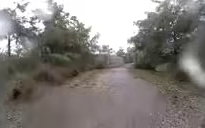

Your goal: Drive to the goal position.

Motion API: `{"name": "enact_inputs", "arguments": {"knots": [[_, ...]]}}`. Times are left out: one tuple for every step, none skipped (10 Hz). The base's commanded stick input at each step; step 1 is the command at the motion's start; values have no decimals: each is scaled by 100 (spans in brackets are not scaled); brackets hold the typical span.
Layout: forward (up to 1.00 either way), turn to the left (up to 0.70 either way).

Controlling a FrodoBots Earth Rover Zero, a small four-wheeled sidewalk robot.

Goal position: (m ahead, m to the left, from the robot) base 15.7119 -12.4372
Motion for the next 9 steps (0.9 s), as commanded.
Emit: {"name": "enact_inputs", "arguments": {"knots": [[85,0],[85,0],[85,0],[85,0],[85,0],[85,0],[85,0],[85,0],[85,0]]}}
